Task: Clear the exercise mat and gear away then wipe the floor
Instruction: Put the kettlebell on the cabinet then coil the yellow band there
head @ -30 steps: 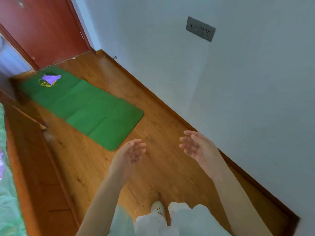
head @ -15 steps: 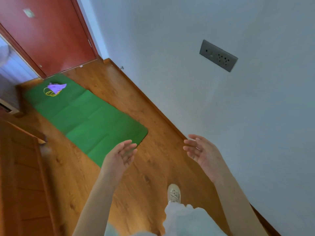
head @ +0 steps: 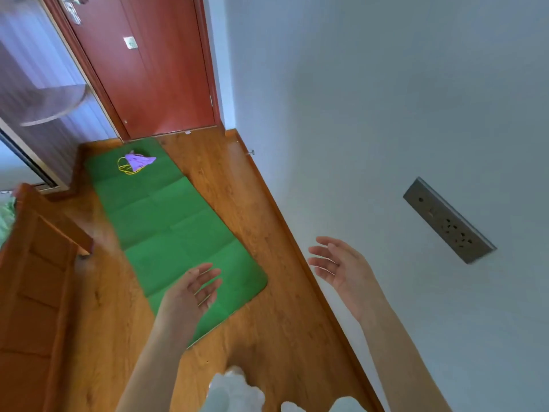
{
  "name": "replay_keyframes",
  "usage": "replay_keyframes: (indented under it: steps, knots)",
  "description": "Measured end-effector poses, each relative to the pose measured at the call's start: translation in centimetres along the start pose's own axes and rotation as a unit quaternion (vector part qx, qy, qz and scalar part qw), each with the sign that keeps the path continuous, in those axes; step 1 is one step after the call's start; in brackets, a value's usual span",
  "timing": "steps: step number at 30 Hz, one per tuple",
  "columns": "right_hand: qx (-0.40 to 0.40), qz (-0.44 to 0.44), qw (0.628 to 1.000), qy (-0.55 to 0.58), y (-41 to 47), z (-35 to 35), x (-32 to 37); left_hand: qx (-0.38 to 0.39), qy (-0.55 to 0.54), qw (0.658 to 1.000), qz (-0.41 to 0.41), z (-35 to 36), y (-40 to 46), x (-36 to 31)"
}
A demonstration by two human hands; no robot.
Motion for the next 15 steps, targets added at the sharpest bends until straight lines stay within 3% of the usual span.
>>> replay_keyframes:
  steps: [15]
  knots:
    - [0.033, -0.013, 0.999, -0.005, 23.1, 12.3, 12.0, -0.023, 0.017, 0.998, 0.057, -0.4, 25.8, -10.7]
Point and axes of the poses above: each hand's wrist, its own y-axis towards the middle knuckle, its own z-axis out of the palm, x = y × z, the point moved 8 cm from there along y, towards the middle knuckle, and after that the axes turned 14 degrees about z, right-handed, at the moved point
